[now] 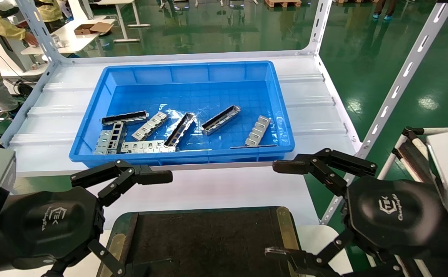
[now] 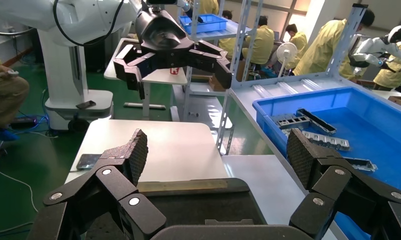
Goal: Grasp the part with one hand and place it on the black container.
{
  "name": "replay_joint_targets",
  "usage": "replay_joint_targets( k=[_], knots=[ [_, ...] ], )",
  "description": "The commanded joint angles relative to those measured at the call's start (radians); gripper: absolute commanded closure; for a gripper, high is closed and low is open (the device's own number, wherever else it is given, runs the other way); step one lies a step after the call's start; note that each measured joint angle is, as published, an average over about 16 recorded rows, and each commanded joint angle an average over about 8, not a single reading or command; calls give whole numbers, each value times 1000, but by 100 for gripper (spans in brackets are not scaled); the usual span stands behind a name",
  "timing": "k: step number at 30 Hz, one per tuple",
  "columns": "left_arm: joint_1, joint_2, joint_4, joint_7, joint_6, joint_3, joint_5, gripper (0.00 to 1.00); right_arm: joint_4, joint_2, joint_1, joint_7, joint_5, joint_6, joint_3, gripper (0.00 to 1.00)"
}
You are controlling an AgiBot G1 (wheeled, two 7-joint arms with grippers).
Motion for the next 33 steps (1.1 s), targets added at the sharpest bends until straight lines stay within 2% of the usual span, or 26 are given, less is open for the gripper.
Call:
replay_joint_targets(
  k=[1,16,25,33],
  knots=[
    [1,2,2,2,-3,0,1,0,0,0,0,0,0,0,0,0],
    [-41,69,40,35,-114,28,112,0,0,0,0,0,0,0,-1,0],
    [-122,183,144,58,-234,77,235,0,0,0,0,0,0,0,-1,0],
    [-233,315,313,92,-341,134,361,0,0,0,1,-1,1,0,-1,0]
  ],
)
